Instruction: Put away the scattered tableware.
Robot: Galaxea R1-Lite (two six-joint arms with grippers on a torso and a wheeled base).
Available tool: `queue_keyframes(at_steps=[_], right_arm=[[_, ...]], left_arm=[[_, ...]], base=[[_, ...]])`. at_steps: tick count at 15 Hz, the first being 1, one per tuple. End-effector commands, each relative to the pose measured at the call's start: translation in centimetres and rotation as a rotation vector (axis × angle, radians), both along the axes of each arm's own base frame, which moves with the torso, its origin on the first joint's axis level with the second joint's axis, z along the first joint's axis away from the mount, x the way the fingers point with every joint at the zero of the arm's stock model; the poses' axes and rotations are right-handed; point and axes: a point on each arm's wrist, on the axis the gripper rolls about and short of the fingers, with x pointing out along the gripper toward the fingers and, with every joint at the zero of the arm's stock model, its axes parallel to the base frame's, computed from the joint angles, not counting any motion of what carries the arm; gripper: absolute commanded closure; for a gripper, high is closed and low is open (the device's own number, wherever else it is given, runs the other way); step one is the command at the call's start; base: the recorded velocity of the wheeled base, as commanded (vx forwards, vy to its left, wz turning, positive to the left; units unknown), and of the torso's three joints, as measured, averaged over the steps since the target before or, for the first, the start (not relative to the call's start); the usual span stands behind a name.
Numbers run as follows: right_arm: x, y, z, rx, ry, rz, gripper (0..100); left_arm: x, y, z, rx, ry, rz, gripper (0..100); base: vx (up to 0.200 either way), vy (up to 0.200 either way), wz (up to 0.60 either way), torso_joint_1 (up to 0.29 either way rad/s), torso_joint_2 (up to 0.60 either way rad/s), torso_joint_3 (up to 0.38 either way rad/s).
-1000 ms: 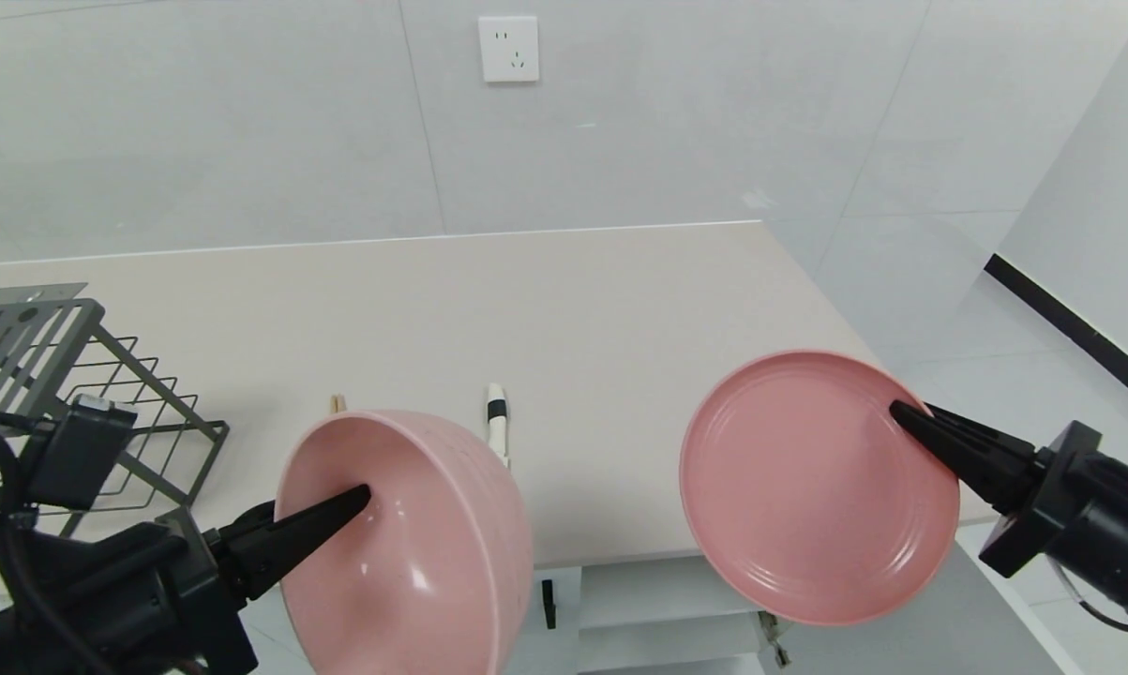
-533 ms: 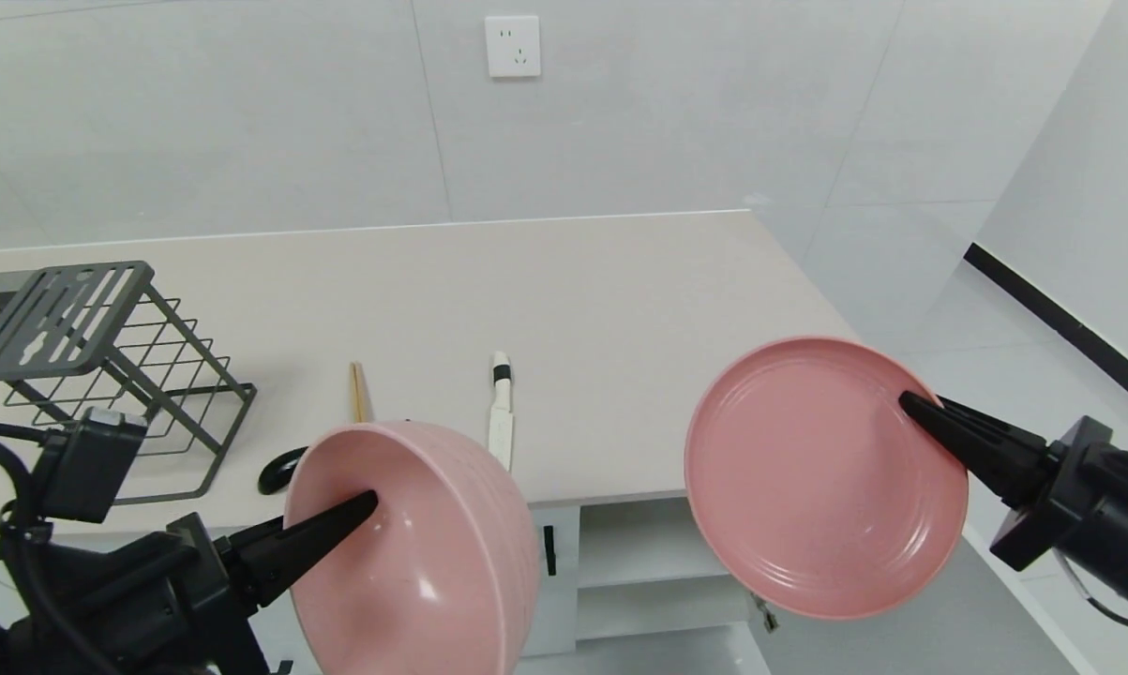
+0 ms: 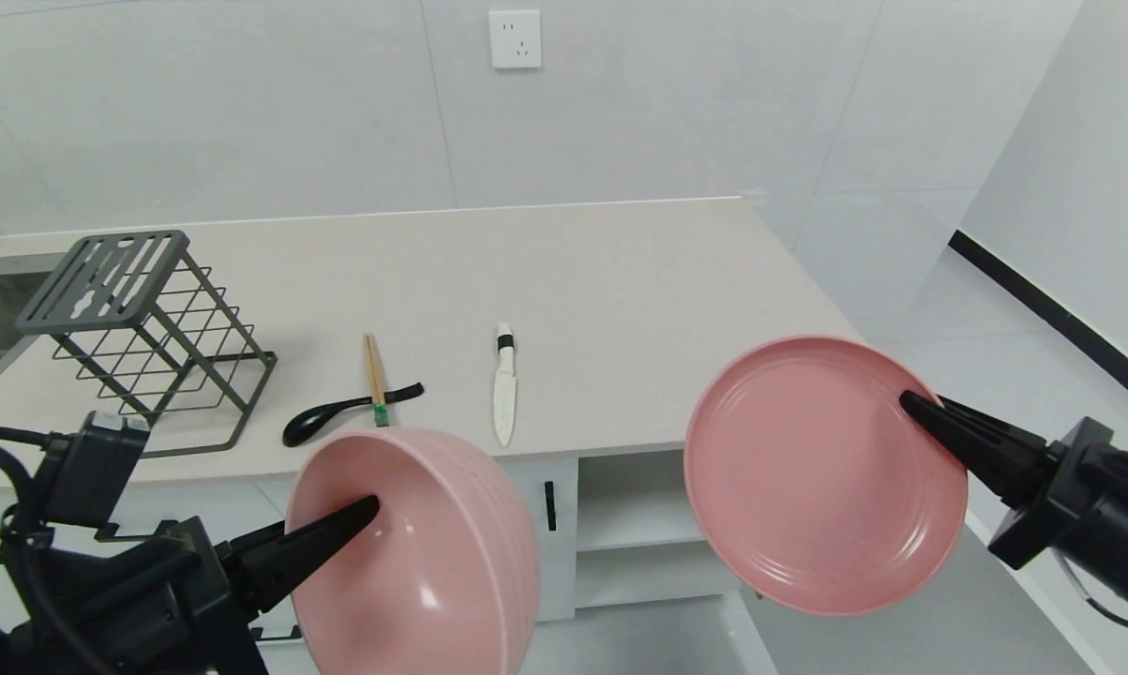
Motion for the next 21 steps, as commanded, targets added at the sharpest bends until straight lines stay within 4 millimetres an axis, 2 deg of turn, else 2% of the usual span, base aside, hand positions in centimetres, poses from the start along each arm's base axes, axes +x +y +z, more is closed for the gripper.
queue_keyframes(at_steps=[1, 3, 8, 11, 13, 21], right_arm=[[0.02, 0.08, -0.04, 0.000, 0.003, 0.003, 100], [0.00, 0.08, -0.01, -0.001, 0.000, 0.003, 100], [0.06, -0.02, -0.04, -0.001, 0.002, -0.005, 100], [0.04, -0.05, -0.07, -0.001, 0.003, -0.006, 100], [0.09, -0.03, -0.06, 0.000, 0.004, -0.006, 100], [0.25, 0.07, -0.41, -0.009, 0.021, -0.003, 100]], left_arm=[[0.01, -0.01, -0.07, 0.002, 0.003, 0.000, 100], [0.01, -0.01, -0.07, 0.002, 0.003, 0.000, 100], [0.01, -0.01, -0.07, 0.002, 0.003, 0.000, 100], [-0.10, 0.03, -0.01, 0.007, -0.021, -0.004, 100], [-0.06, 0.04, 0.05, 0.000, -0.032, -0.002, 100], [0.09, -0.07, -0.30, 0.012, -0.014, -0.002, 100]], base=[[0.000, 0.000, -0.60, 0.007, 0.00, 0.012], [0.000, 0.000, -0.60, 0.007, 0.00, 0.000], [0.000, 0.000, 0.00, 0.000, 0.00, 0.000], [-0.200, 0.000, 0.00, 0.007, 0.01, 0.004], [-0.200, 0.200, 0.00, 0.005, 0.00, 0.005], [0.000, 0.000, 0.00, 0.000, 0.00, 0.000]])
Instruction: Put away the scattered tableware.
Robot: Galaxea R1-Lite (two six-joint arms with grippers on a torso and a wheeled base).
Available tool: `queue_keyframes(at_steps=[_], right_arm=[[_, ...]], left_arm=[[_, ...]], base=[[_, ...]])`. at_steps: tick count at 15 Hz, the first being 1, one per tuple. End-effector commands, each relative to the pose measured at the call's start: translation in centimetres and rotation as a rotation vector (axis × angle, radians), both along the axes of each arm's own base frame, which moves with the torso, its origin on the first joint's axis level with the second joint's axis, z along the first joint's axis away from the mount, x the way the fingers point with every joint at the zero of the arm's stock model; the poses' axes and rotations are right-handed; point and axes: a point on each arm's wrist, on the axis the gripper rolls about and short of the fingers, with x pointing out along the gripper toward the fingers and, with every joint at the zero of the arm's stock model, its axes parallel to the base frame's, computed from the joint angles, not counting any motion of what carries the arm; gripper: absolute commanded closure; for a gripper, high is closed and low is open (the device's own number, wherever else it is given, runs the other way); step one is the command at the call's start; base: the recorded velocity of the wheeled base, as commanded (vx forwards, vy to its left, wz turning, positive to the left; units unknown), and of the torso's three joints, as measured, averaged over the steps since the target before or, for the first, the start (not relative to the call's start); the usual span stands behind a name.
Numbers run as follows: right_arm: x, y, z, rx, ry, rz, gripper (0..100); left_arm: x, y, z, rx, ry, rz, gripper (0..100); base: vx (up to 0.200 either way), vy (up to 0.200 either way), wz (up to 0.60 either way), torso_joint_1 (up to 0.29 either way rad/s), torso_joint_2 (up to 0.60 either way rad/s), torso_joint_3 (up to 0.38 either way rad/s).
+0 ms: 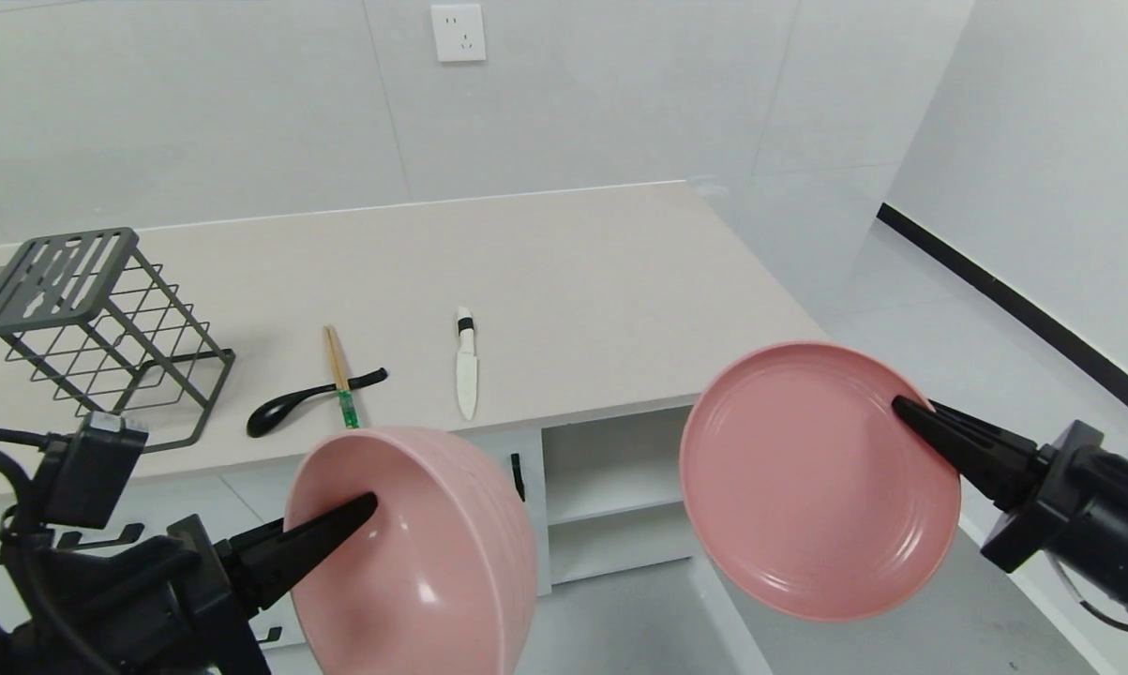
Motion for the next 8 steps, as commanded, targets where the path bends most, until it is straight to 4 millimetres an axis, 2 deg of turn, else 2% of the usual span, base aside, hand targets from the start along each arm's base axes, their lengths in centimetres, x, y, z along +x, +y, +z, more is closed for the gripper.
queue_keyframes(at_steps=[1, 4, 8], right_arm=[[0.16, 0.06, -0.16, -0.003, 0.009, 0.000, 100], [0.12, 0.04, -0.11, -0.002, 0.006, 0.000, 100], [0.08, 0.03, -0.06, -0.001, 0.003, 0.000, 100]], left_arm=[[0.08, -0.06, -0.12, 0.003, 0.008, 0.000, 100], [0.06, -0.04, -0.15, 0.004, 0.009, 0.000, 100], [0.08, -0.06, -0.18, 0.005, 0.010, 0.000, 100]], base=[[0.000, 0.000, 0.00, -0.041, 0.16, 0.110], [0.000, 0.000, 0.00, -0.176, 0.43, 0.237], [0.000, 0.000, 0.00, -0.221, 0.54, 0.317]])
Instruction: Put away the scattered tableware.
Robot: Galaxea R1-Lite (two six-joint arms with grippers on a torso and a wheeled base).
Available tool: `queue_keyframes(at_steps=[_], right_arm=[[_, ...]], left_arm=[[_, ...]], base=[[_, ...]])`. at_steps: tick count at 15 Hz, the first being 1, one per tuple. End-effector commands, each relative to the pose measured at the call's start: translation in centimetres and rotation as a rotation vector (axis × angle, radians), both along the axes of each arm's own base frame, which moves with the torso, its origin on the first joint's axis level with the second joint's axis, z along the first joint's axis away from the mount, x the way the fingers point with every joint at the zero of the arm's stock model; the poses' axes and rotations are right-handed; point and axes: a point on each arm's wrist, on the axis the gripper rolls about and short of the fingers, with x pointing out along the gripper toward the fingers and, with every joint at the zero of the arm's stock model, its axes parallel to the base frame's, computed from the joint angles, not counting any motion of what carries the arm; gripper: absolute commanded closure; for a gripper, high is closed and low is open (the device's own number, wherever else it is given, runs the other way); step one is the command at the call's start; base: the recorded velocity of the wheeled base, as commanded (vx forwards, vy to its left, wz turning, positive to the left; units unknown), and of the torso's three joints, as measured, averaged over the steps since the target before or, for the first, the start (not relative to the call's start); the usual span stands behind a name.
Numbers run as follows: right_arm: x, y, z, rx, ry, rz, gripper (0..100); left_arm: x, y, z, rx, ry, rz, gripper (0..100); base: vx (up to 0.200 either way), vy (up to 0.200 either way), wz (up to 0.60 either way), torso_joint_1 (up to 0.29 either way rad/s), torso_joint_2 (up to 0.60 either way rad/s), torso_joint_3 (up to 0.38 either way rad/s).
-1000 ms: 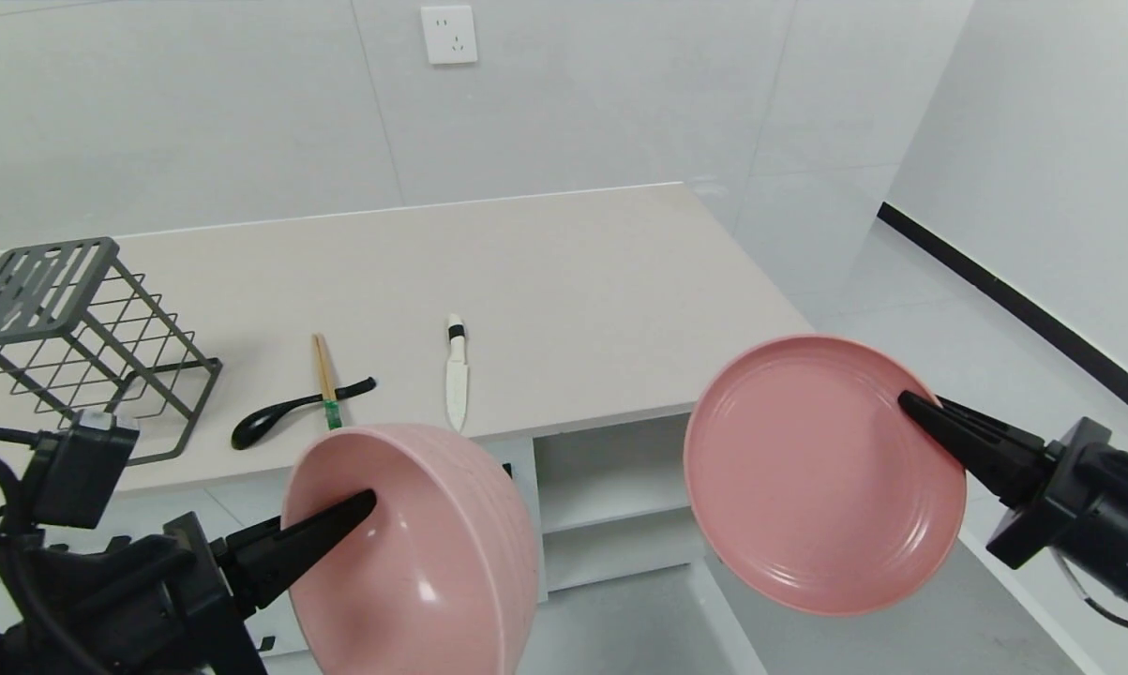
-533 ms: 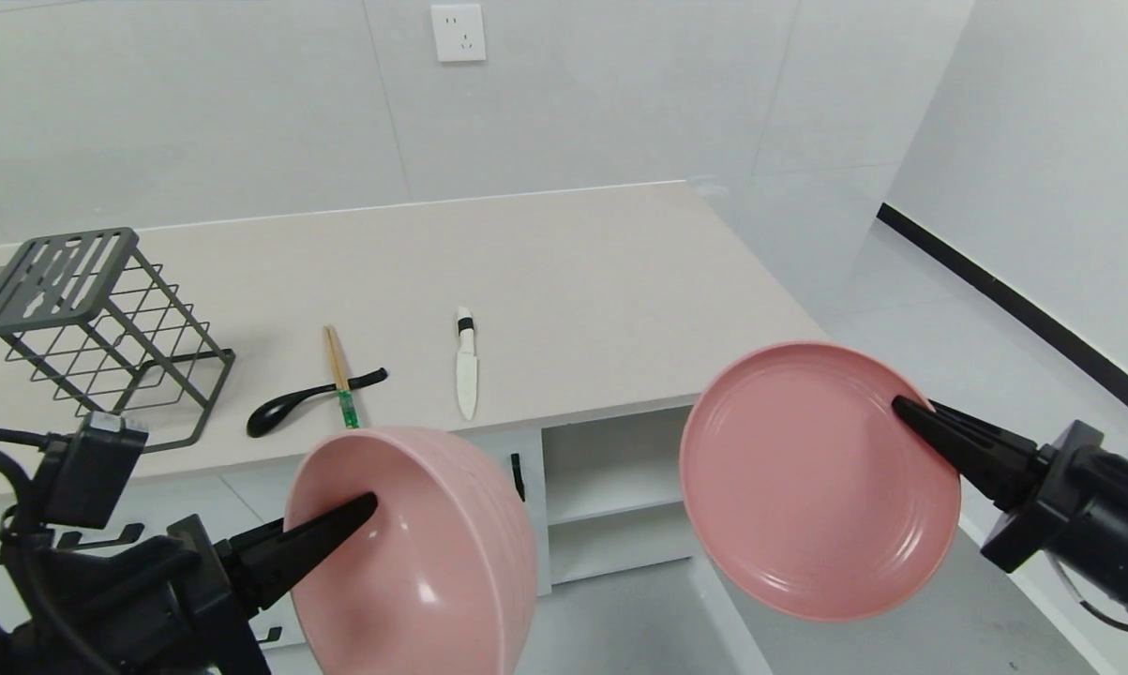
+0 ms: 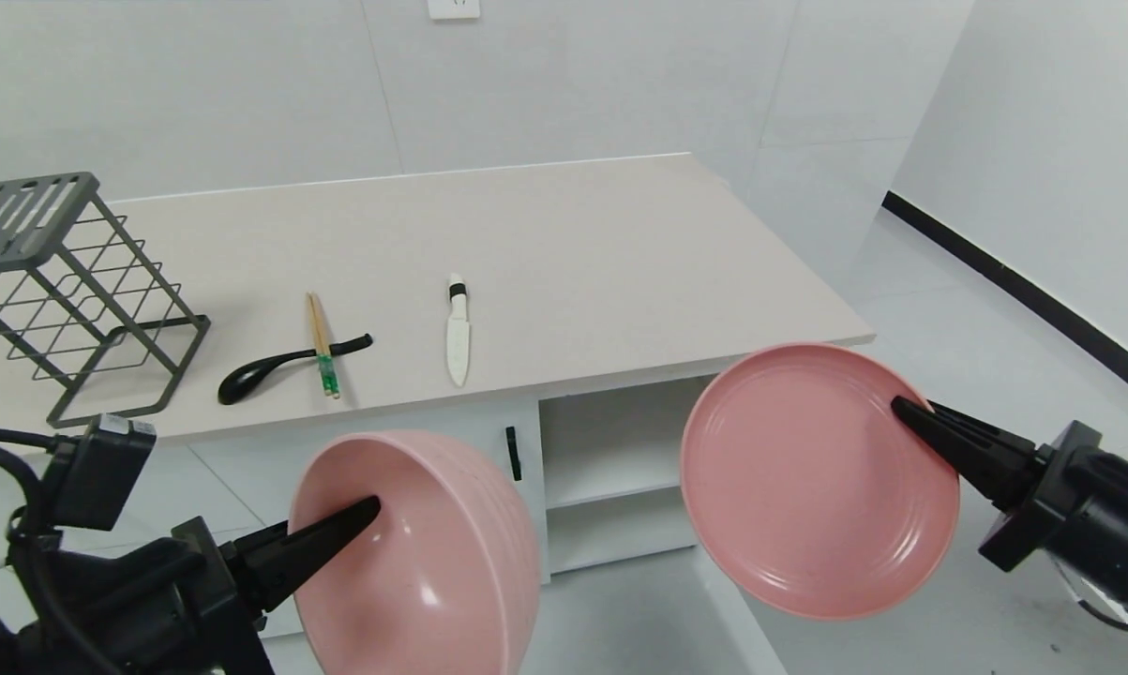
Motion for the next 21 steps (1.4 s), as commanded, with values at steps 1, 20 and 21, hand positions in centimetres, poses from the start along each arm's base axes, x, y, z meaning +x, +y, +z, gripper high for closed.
queue_keyframes(at_steps=[1, 20, 21], right_arm=[[-0.04, -0.01, 0.06, 0.001, -0.004, 0.000, 100], [-0.22, 0.14, -0.03, -0.020, -0.013, 0.004, 100], [-0.14, 0.16, -0.05, -0.029, -0.018, -0.016, 100]], left_arm=[[0.02, -0.02, -0.02, 0.001, 0.002, -0.001, 100], [0.10, 0.06, -0.05, 0.002, 0.004, 0.007, 100], [0.10, 0.06, -0.05, 0.002, 0.004, 0.007, 100]], base=[[0.000, 0.000, 0.00, -0.222, 0.54, 0.320], [0.000, 0.000, -0.22, -0.033, 0.09, 0.053], [0.000, 0.000, 0.60, 0.002, 0.00, 0.002]])
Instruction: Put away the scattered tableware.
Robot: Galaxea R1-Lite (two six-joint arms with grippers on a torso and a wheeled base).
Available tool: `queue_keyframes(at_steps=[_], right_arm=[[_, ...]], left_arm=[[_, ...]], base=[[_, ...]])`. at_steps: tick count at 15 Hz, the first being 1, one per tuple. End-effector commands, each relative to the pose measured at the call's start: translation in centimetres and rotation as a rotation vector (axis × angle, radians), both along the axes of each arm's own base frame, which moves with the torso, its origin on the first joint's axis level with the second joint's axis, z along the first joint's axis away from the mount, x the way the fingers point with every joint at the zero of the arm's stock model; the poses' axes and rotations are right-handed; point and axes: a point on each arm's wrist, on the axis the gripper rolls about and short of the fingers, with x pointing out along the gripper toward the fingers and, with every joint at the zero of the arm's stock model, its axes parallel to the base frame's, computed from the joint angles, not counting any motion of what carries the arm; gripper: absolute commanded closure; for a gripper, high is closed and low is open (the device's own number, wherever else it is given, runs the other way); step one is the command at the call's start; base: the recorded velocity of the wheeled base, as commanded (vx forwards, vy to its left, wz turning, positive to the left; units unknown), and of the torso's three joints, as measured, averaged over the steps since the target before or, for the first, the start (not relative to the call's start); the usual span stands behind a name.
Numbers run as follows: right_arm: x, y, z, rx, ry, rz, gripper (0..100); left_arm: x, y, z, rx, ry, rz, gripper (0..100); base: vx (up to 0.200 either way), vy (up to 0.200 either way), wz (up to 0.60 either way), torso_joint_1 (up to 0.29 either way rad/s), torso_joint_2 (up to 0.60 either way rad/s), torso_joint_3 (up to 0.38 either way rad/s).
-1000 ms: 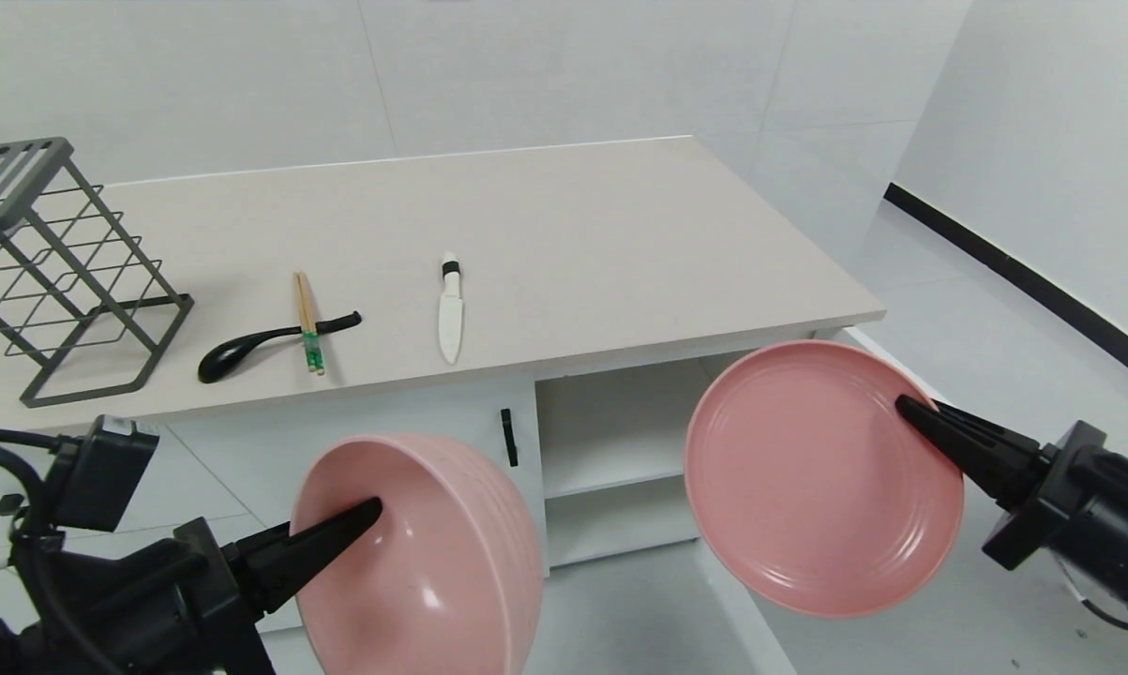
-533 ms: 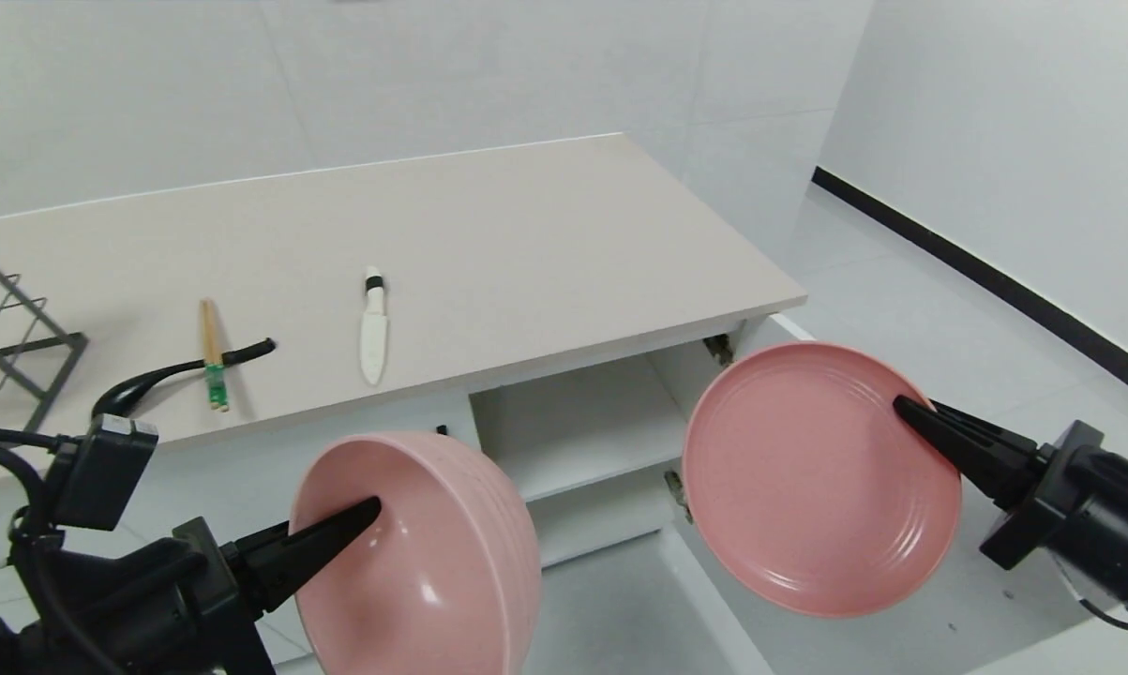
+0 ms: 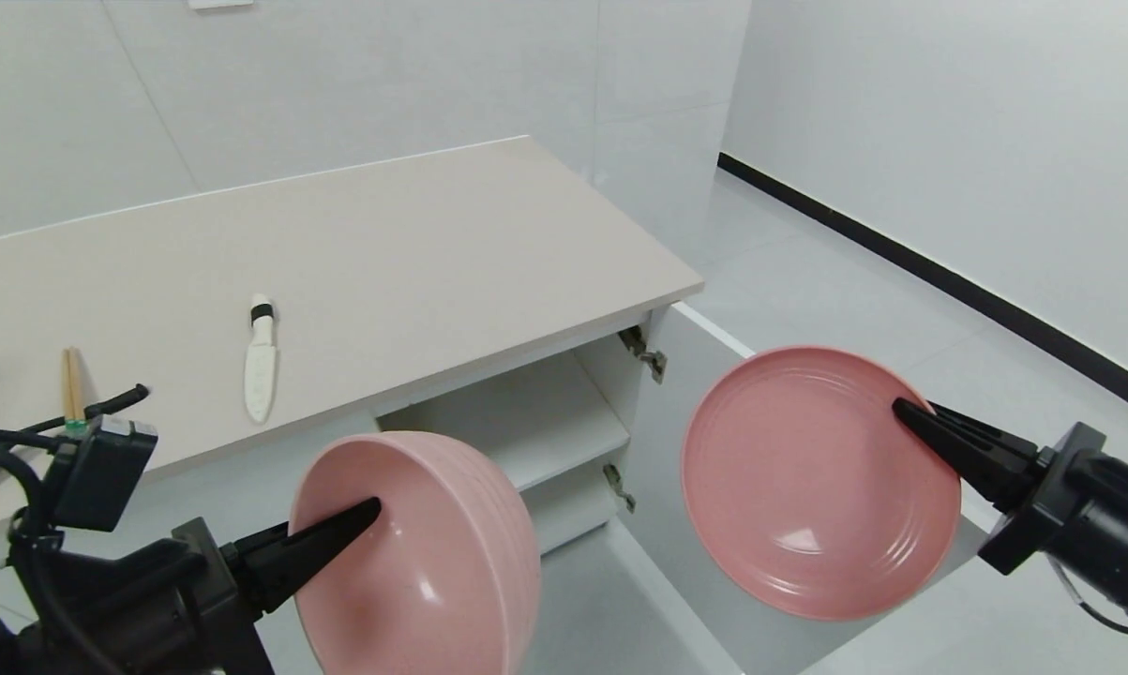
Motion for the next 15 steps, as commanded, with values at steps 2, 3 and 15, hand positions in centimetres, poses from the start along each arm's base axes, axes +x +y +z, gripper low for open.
queue_keyframes(at_steps=[2, 3, 15], right_arm=[[0.16, 0.13, -0.13, -0.016, -0.003, -0.029, 100], [0.09, 0.19, -0.13, -0.016, -0.003, -0.025, 100], [-0.19, 0.91, -0.08, -0.016, -0.007, 0.019, 100]], left_arm=[[0.00, 0.00, 0.00, -0.001, 0.000, 0.000, 100], [0.00, 0.00, 0.00, -0.001, 0.000, 0.000, 100], [0.08, -0.03, -0.10, 0.004, 0.006, 0.002, 100]], base=[[0.000, 0.000, 0.60, -0.002, 0.00, 0.005], [0.000, 0.000, 0.60, 0.012, 0.01, -0.002], [0.000, 0.000, 0.05, -0.029, 0.09, 0.054]])
